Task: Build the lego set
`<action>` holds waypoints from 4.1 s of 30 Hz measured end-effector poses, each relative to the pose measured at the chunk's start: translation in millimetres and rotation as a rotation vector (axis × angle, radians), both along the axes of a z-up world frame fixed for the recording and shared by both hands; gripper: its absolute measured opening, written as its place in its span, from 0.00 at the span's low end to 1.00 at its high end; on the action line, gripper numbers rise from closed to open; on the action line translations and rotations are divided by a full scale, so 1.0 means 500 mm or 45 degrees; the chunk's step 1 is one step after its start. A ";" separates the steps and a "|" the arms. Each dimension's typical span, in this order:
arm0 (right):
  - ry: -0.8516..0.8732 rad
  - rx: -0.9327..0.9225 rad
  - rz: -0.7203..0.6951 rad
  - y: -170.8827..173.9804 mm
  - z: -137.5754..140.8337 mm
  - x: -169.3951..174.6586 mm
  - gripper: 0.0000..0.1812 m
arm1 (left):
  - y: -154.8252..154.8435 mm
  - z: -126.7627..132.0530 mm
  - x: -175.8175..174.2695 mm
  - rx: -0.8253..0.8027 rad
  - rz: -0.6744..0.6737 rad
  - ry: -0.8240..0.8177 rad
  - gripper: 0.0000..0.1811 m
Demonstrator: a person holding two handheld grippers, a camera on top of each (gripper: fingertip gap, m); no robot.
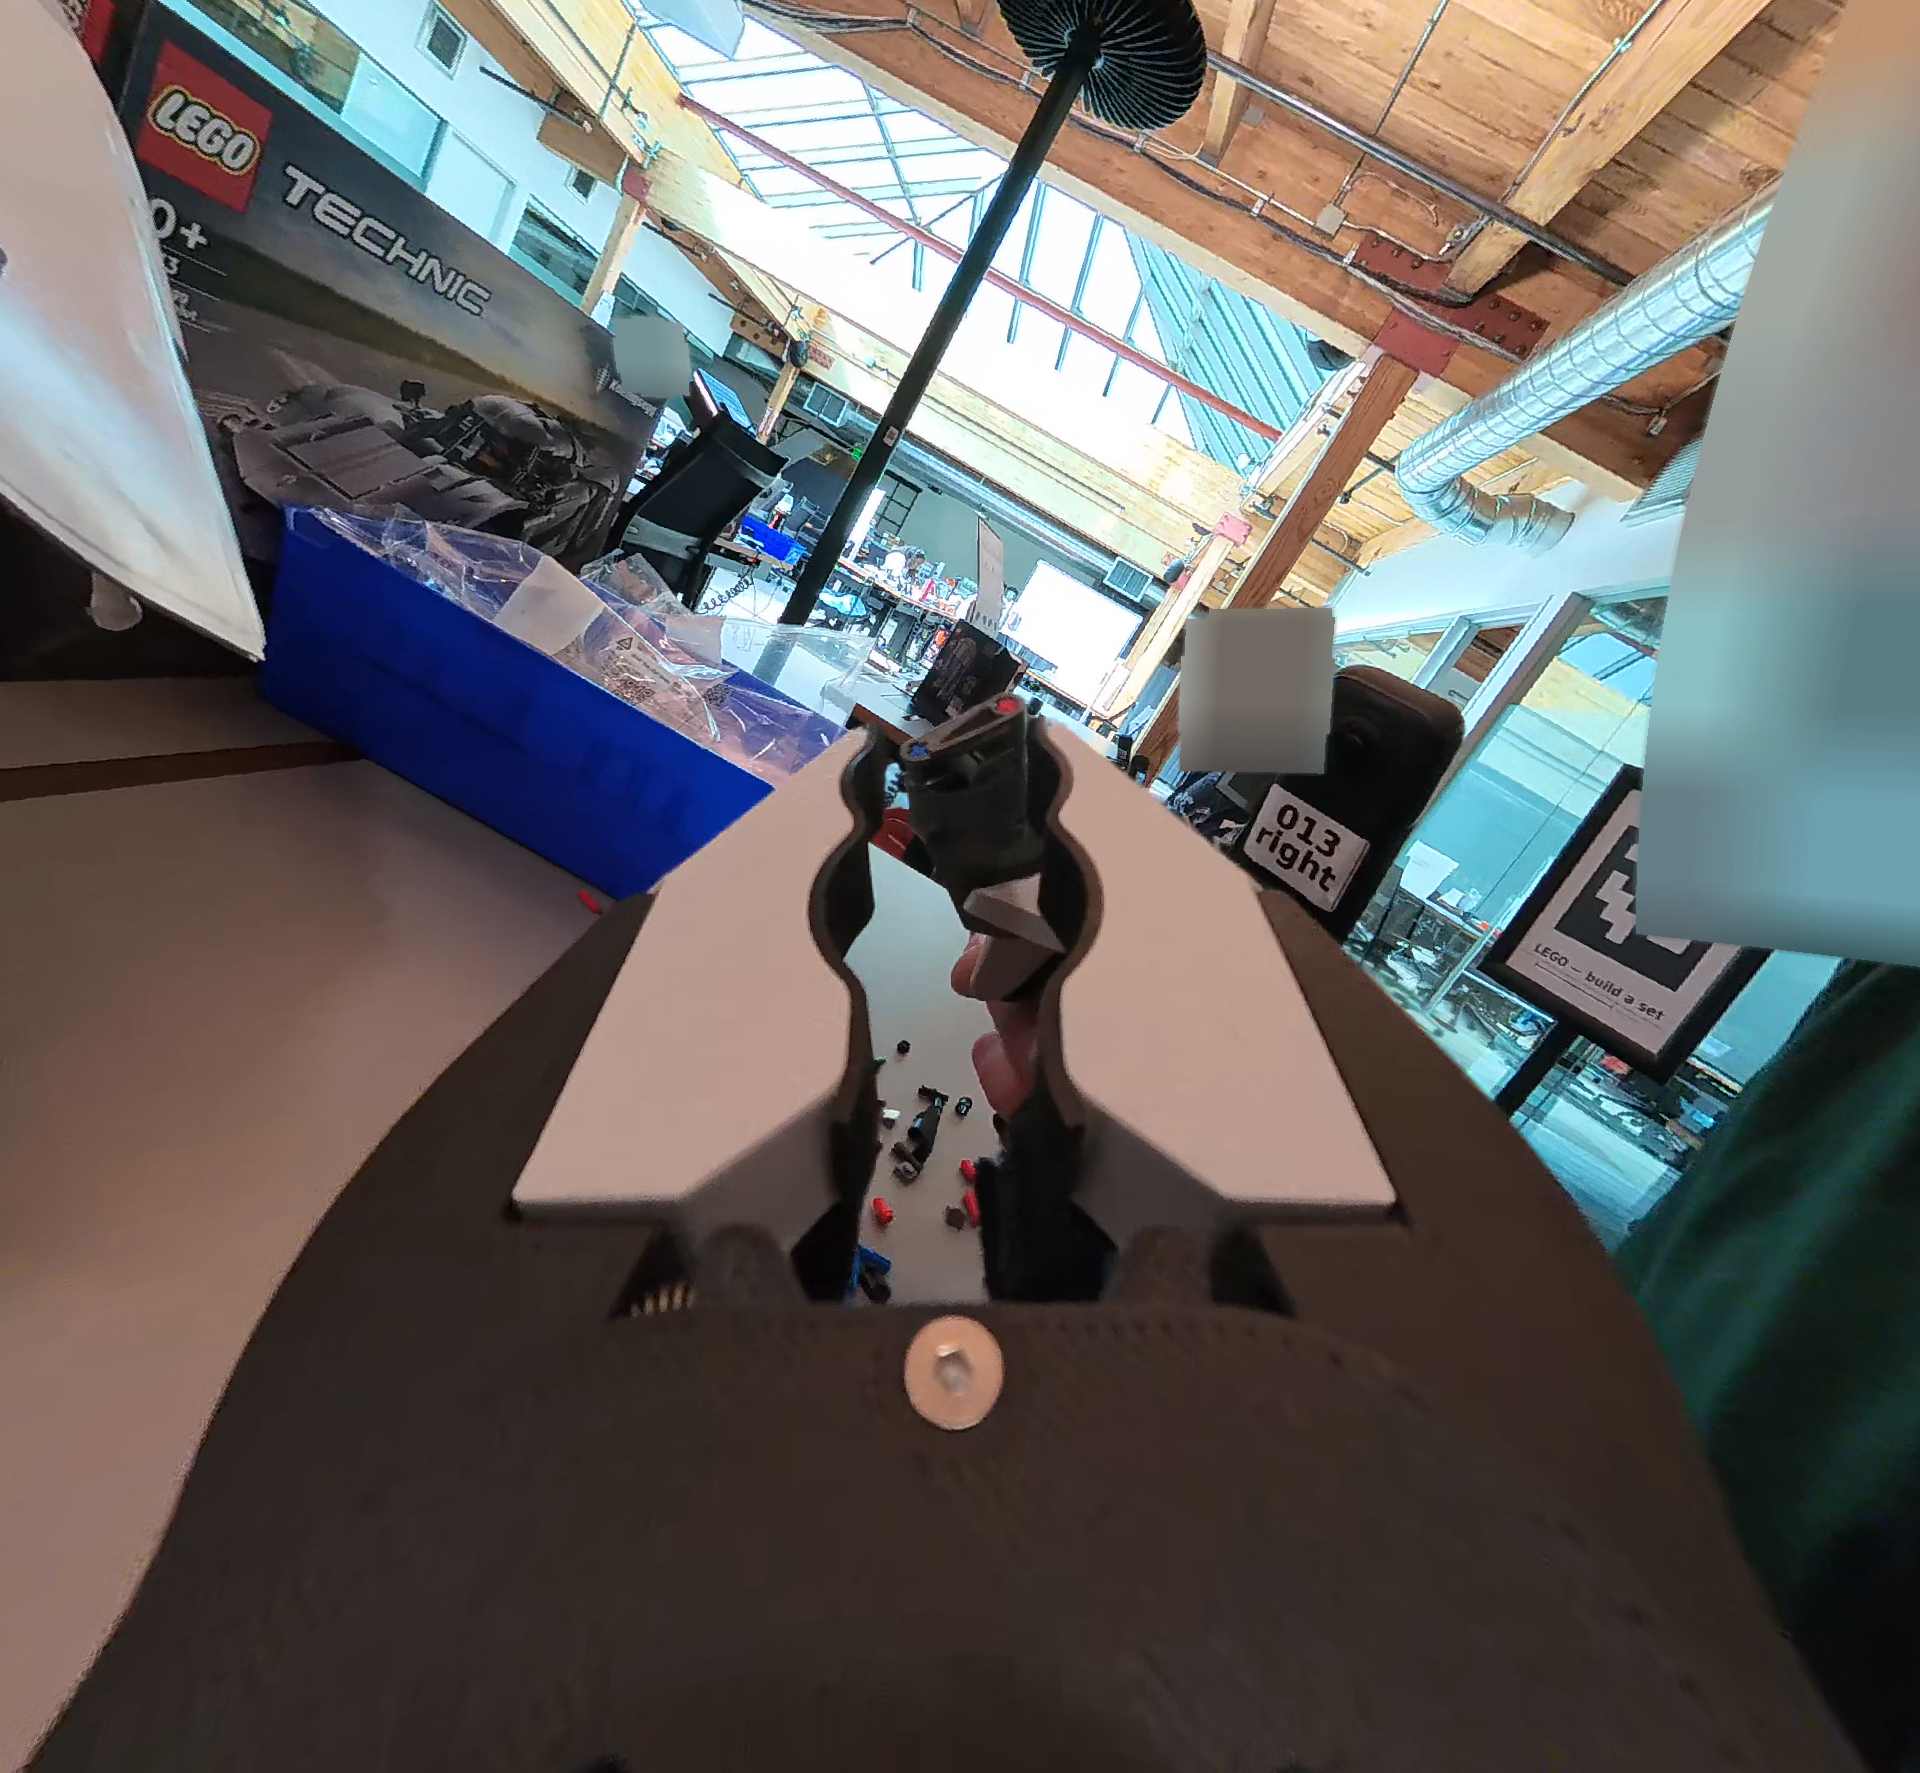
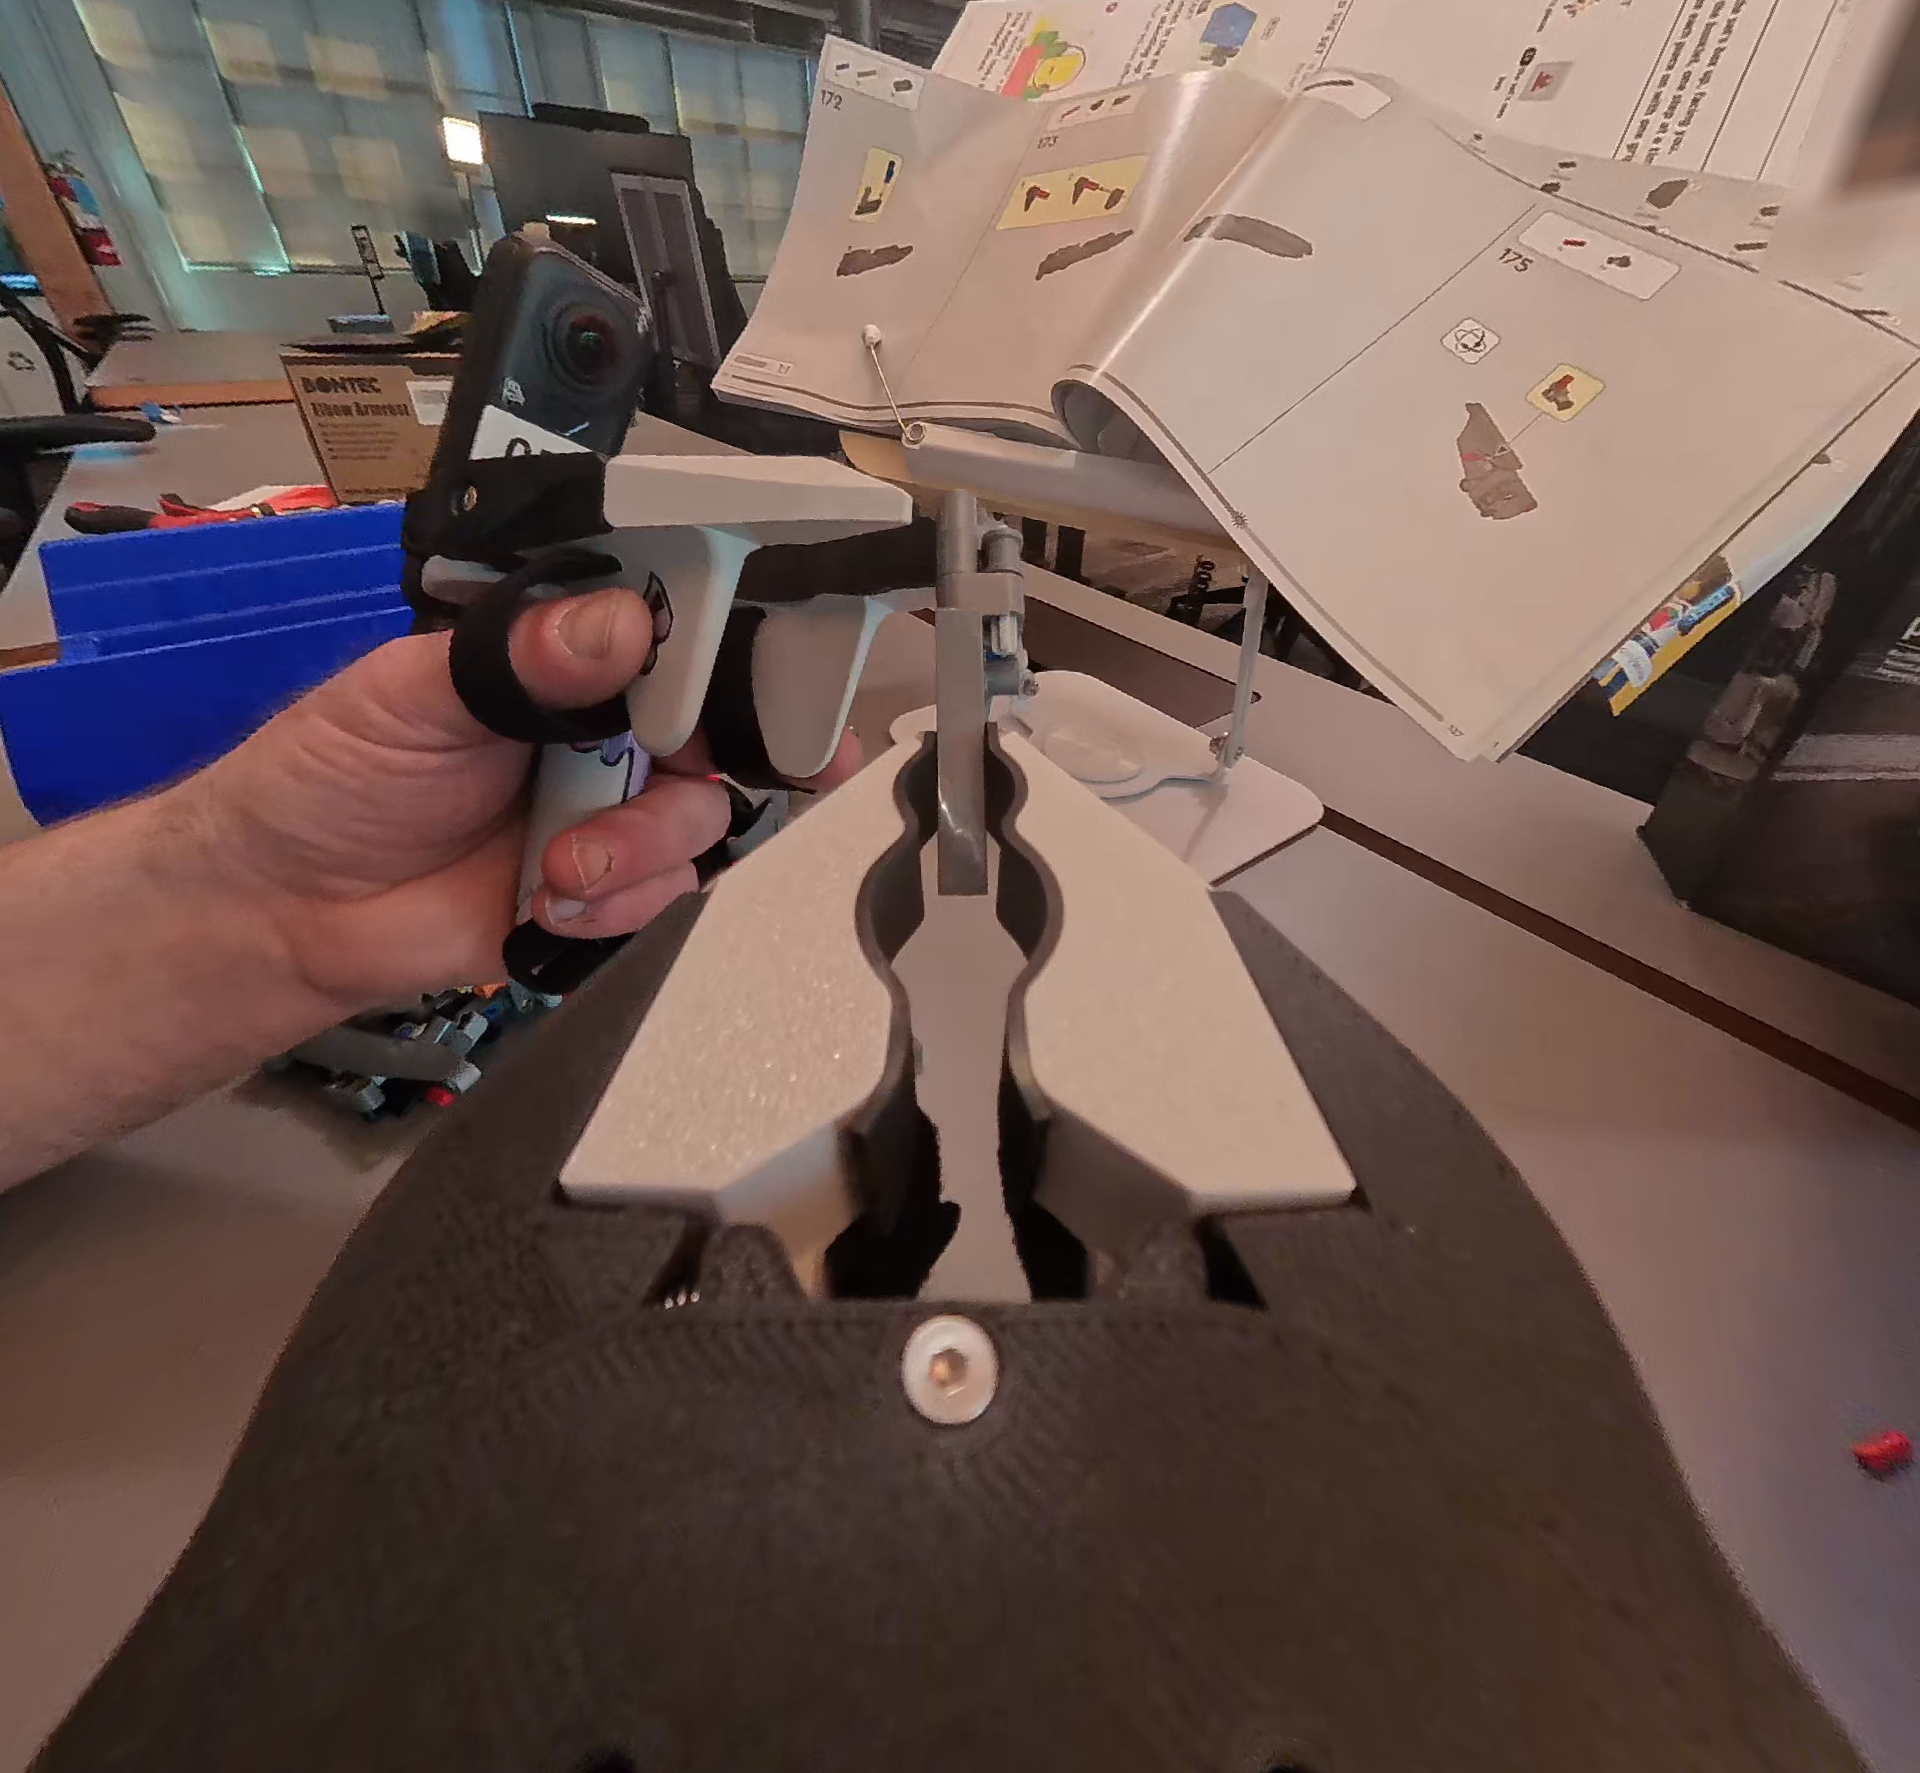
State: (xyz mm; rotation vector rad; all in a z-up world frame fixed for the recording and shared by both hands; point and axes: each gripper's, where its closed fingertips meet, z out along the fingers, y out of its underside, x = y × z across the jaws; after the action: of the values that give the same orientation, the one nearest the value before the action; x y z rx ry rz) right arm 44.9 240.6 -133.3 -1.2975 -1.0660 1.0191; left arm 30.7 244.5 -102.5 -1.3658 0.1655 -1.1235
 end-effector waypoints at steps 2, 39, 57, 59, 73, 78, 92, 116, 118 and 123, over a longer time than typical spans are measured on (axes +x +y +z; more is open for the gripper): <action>0.003 -0.022 0.029 -0.004 -0.002 -0.003 0.03 | 0.000 -0.002 0.004 -0.002 -0.012 0.002 0.13; 0.335 -0.376 0.378 -0.027 0.035 0.007 0.21 | -0.025 0.024 0.046 0.346 0.373 0.616 0.07; -0.027 0.143 -0.046 -0.006 -0.010 -0.020 0.13 | -0.012 0.003 0.079 0.246 0.378 0.655 0.07; 0.106 0.035 0.063 -0.019 0.011 -0.015 0.13 | -0.018 0.009 0.093 0.261 0.320 0.645 0.08; 0.380 -0.190 0.832 -0.153 0.063 0.022 0.12 | -0.105 0.047 0.157 0.277 -0.304 0.492 0.15; 0.395 -0.206 0.814 -0.149 0.065 0.018 0.12 | -0.102 0.047 0.146 0.302 -0.195 0.635 0.13; 0.568 -0.556 0.637 -0.038 0.079 0.050 0.26 | -0.013 -0.025 0.058 0.382 0.499 1.624 0.13; 0.653 -0.773 0.509 0.028 0.055 0.070 0.08 | 0.017 -0.064 0.055 0.445 0.577 2.036 0.23; 0.653 -0.750 0.535 0.018 0.060 0.066 0.09 | 0.017 -0.063 0.061 0.435 0.563 2.010 0.22; 0.632 -0.687 0.588 -0.004 0.068 0.062 0.08 | 0.017 -0.062 0.066 0.427 0.519 2.002 0.14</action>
State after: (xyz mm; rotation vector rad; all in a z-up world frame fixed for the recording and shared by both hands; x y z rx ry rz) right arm 75.7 238.4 -99.2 -1.1247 -0.7338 1.9633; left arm 63.8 252.9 -133.3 -1.5722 1.0754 0.4978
